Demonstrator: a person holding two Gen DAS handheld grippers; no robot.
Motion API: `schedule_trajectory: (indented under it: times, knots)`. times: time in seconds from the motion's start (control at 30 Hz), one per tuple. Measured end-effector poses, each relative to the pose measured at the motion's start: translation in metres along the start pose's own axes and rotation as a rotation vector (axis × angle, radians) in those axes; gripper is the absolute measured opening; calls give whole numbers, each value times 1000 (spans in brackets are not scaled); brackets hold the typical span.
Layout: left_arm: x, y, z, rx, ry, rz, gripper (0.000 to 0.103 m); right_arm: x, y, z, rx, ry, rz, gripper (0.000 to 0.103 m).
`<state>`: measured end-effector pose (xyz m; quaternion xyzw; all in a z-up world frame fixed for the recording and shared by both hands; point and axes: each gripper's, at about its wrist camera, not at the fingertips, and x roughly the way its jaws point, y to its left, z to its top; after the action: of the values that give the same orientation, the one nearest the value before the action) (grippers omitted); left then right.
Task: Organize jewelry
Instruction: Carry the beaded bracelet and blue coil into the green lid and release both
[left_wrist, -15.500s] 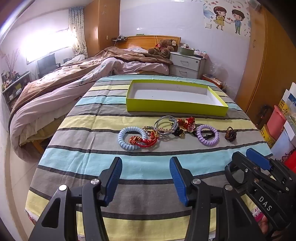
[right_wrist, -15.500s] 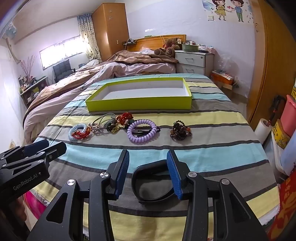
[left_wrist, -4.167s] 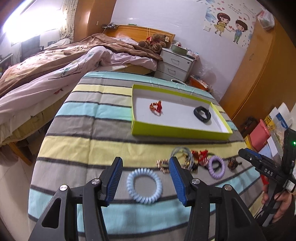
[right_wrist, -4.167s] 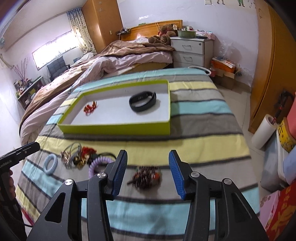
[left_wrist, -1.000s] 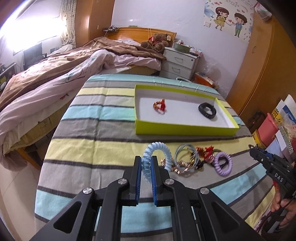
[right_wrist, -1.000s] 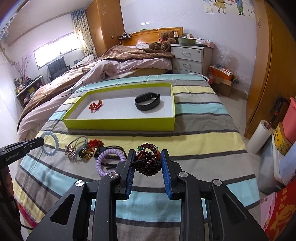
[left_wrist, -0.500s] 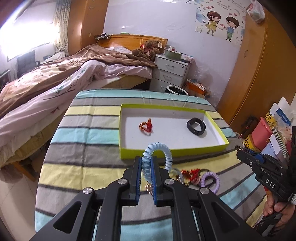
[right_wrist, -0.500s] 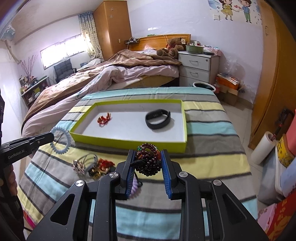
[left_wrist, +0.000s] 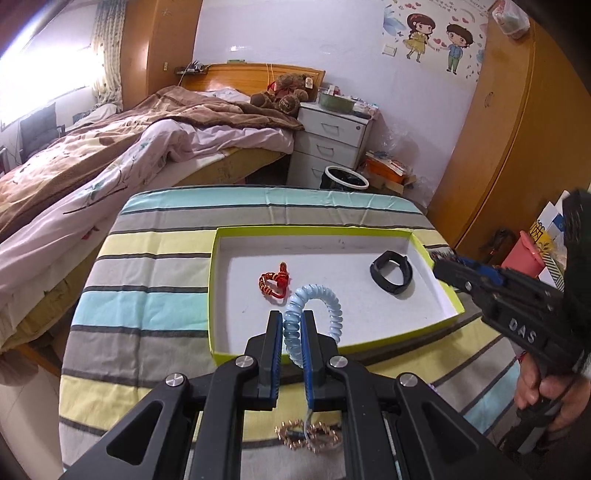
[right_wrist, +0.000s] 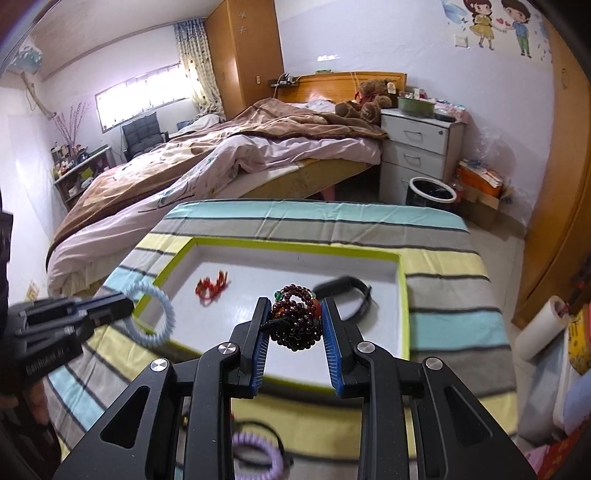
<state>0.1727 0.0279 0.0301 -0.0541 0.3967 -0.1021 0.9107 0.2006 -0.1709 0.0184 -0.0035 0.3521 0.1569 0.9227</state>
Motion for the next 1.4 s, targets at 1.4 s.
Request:
schedule_trajectory:
  times: [1.4]
  knots:
    - [79,37,5,-72,145,31,10,120,10,19,-90,221,4,30]
